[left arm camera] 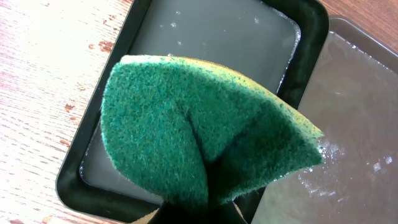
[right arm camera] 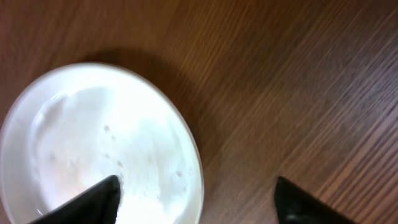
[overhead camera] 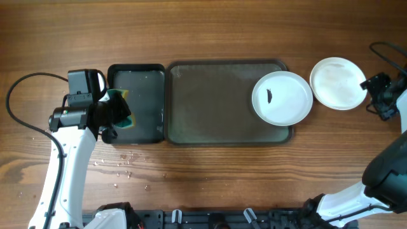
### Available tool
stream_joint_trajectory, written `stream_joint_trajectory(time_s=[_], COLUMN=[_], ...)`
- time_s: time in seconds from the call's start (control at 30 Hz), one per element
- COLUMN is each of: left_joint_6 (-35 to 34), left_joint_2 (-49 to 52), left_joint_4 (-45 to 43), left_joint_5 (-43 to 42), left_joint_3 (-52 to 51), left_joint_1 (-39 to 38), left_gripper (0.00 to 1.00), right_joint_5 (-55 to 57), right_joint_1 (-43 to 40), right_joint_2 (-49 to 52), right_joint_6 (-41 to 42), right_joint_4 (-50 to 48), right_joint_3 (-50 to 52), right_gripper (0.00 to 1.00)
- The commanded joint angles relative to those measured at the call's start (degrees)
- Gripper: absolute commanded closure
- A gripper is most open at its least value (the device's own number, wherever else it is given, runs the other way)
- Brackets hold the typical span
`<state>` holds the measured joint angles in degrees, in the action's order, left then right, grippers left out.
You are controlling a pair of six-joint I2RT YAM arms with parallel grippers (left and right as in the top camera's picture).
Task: Clean dirty plates on tray and stack at the side
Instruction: 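Open the right gripper to release the plate onto the stack, then move the right gripper to the smeared plate's rim and grip it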
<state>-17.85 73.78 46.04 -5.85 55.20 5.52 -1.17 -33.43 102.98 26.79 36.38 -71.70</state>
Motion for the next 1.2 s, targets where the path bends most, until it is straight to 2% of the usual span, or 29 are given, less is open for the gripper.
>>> stream_joint_trajectory(time_s=[0.0, 0.2, 0.3, 0.5, 0.63, 0.8, 1.0, 1.17], left_joint_6=[0.72, 0.72, 0.70, 0.70, 0.70, 0.70, 0.70, 0.72], left_joint_2=[-1.25, -1.25, -1.25, -1.25, -1.25, -1.25, -1.25, -1.25], left_joint_4=[-0.35, -0.35, -0.42, -1.18, -1.20, -1.01, -1.01, -1.01], left_joint_5=[-0.09, -0.09, -0.09, -0.09, -0.09, -0.09, -0.09, -0.09], left_joint_3=[0.13, 0.13, 0.13, 0.13, 0.13, 0.13, 0.13, 0.13], left_joint_1=[0.11, 0.11, 0.11, 0.11, 0.11, 0.11, 0.11, 0.11], left_gripper=[0.96, 0.96, 0.96, 0.96, 0.96, 0.96, 0.96, 0.96], right_joint_5=[-6.56, -7.91, -8.85, -8.59, -2.73, -0.98, -5.53, -5.46], right_joint_1=[0.44, 4.63, 8.26, 16.83, 19.65, 20.09, 20.09, 20.09], right_joint_2=[0.96, 0.94, 0.76, 0.74, 0.74, 0.74, 0.81, 0.81], right_joint_6=[-4.09, -10.43, -13.84, -20.06, -20.63, -20.61, -20.63, -20.63], right_joint_4=[2.36, 7.15, 8.22, 9.27, 8.02, 7.15, 7.15, 7.08], right_joint_3=[0.22, 0.20, 0.20, 0.20, 0.20, 0.22, 0.22, 1.49], right_gripper=[0.15, 0.33, 0.36, 0.37, 0.37, 0.44, 0.46, 0.55])
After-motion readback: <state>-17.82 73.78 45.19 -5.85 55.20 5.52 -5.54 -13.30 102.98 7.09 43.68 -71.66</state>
